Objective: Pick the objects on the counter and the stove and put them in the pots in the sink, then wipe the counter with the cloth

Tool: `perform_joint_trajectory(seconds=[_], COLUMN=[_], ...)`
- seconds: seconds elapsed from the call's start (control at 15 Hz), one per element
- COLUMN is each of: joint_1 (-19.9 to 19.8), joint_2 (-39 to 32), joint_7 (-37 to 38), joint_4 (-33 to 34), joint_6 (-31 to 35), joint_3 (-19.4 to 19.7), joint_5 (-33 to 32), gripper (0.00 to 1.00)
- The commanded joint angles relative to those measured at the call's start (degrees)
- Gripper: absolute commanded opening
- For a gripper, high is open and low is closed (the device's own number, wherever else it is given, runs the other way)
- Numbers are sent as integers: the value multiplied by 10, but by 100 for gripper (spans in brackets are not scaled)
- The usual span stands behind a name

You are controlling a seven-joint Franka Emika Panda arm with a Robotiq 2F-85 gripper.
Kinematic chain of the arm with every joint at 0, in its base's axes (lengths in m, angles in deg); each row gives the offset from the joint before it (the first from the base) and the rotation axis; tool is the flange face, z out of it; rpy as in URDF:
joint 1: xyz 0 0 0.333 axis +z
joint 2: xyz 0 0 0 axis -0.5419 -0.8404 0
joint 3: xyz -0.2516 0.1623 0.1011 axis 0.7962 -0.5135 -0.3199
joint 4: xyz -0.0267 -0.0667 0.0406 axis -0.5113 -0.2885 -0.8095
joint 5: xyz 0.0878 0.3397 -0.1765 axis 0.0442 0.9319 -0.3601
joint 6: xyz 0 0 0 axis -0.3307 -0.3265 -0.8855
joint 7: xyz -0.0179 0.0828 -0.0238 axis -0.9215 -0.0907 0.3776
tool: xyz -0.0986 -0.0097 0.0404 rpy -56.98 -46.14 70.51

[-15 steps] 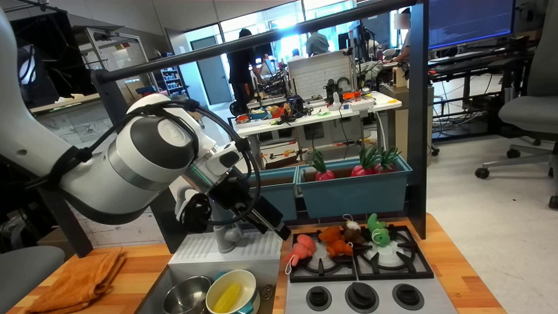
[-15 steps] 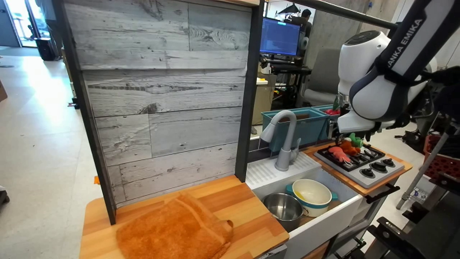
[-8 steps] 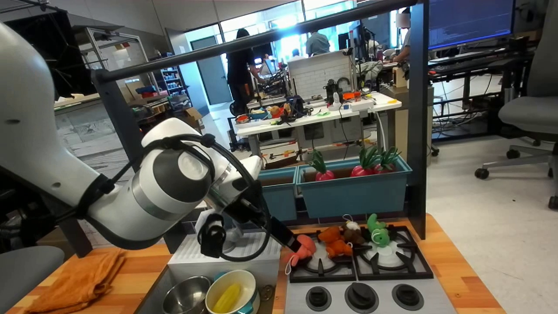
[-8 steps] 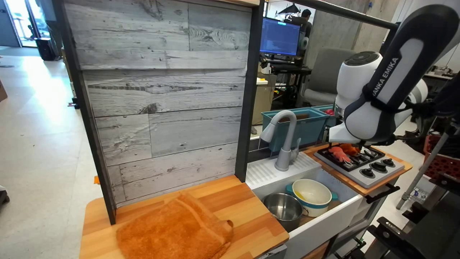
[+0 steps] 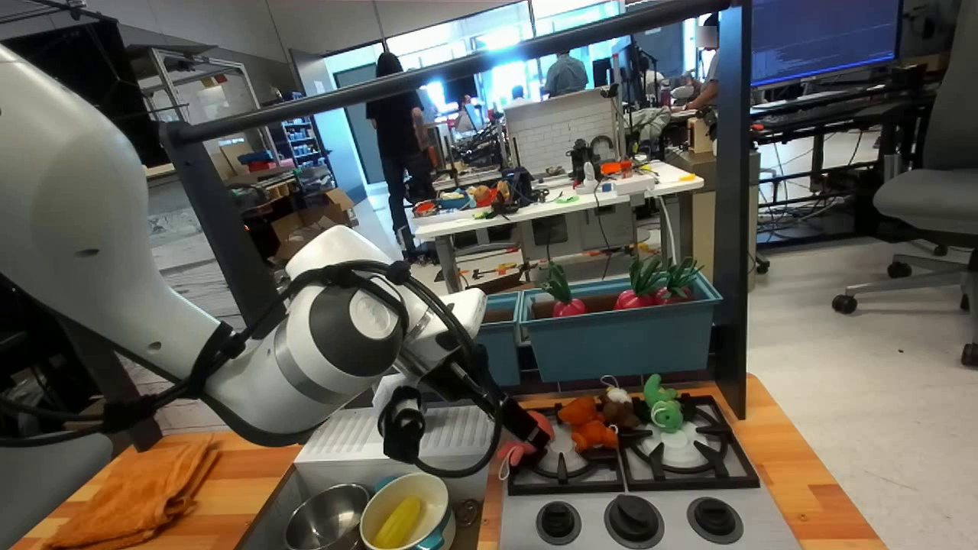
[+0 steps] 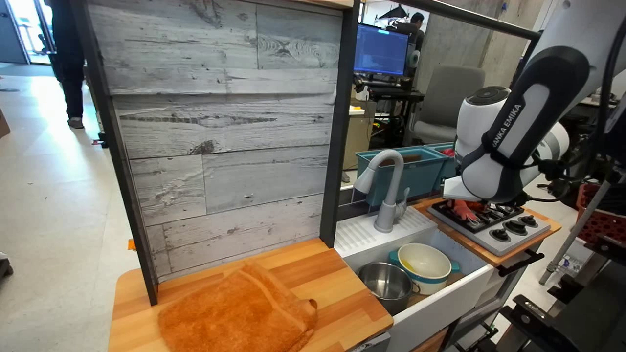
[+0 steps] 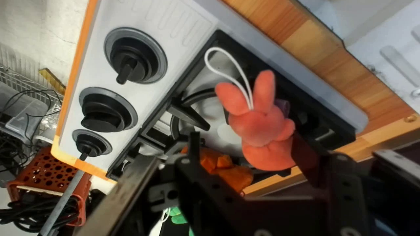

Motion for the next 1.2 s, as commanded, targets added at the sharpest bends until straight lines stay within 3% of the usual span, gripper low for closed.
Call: perform_joint_trajectory(seconds=[0.0,0.27,0.4,0.67,1.13], joint_1=[-4,-5,-8,-27,-32], joint_2=[-28,-35,-26,44,235], joint_7=[11,18,13,-60,-263], joint_4=[35,45,40,-3,-174], joint_6=[11,10,8,-4,19], joint_3=[0,-1,-6,-51,-147], joint_5=[18,16,15,-6,-10], gripper=[42,12,1,2,1])
